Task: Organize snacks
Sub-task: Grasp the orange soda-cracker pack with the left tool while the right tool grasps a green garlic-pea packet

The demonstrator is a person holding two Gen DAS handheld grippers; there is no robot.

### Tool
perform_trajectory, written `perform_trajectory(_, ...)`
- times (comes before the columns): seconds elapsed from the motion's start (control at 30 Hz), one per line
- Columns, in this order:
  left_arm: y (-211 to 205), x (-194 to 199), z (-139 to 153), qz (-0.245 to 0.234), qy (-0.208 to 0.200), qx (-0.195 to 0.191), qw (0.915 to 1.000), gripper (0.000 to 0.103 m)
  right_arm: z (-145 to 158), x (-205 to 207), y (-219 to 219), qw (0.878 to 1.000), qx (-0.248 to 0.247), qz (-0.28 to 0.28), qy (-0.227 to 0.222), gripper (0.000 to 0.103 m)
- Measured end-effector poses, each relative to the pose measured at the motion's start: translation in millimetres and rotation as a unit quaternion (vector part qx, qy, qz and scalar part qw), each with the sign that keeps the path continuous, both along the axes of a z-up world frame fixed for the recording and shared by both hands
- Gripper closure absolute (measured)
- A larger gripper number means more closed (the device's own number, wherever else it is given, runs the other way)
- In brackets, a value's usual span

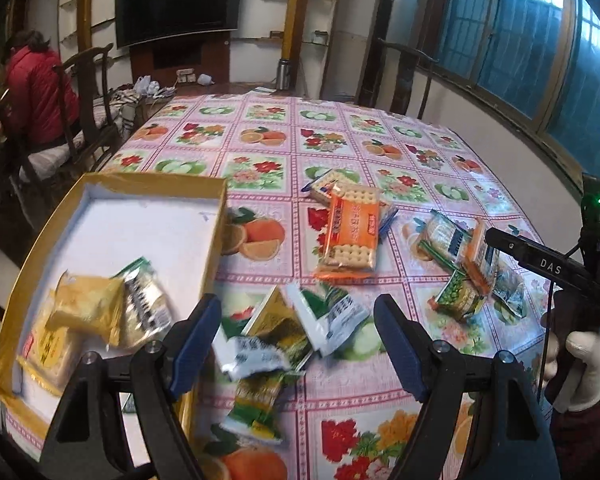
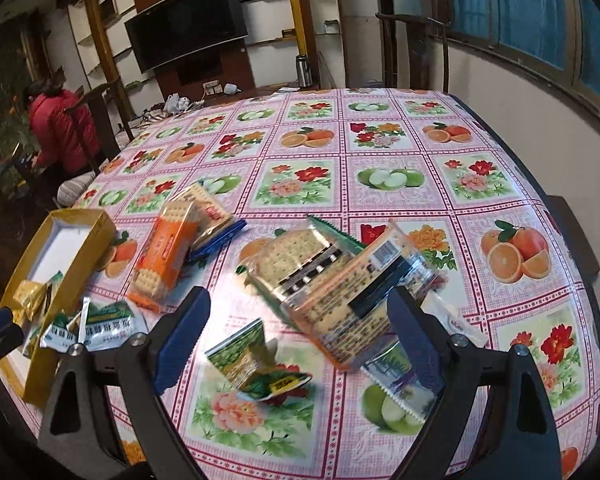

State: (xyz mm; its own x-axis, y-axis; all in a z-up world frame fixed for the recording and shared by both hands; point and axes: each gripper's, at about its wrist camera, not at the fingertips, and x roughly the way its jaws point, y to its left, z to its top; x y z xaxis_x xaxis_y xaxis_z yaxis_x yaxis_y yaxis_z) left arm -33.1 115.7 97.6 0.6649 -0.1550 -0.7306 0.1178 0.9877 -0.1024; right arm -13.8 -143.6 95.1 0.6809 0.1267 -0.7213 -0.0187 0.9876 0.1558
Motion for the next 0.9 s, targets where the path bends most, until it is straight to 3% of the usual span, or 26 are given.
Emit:
perform_trajectory(0.17, -41, 62, -19, -0.042, 0.037, 0.008, 0.9984, 0.024, -17, 14, -27, 0.998, 0.064, -0.006, 0.010, 0.013)
perform_trajectory(0.4, -67, 120, -50, -0.046, 0.069, 0.027, 0.9962, 0.024, -35, 22, -50, 0.993, 0.111, -0.013, 0.046, 0.013)
perform_trajectory(0.53, -76, 133, -67, -0.047, 0.083, 0.054, 0.9939, 0.024, -38, 23, -58, 0.991, 0.123, -0.024, 0.055, 0.013)
perform_trajectory(0.63, -77, 137, -73, -0.048, 0.096, 0.045, 0.9932, 0.024, -36, 20, -60, 0.991, 0.124, -0.030, 0.051, 0.013)
perform_trajectory(0.73, -76, 137, -77, -0.067, 0.117, 0.001, 0.9909, 0.048, -35, 20, -63, 0.990, 0.125, -0.035, 0.049, 0.013)
perform_trajectory(0.83, -78, 126, -76, -0.073, 0.117, 0.003, 0.9904, 0.048, -30, 17, -57, 0.991, 0.131, -0.015, 0.038, 0.013)
perform_trajectory(0.9, -75, 117, -72, -0.075, 0.109, 0.000, 0.9913, 0.048, -25, 15, -46, 0.987, 0.152, 0.037, 0.028, 0.013)
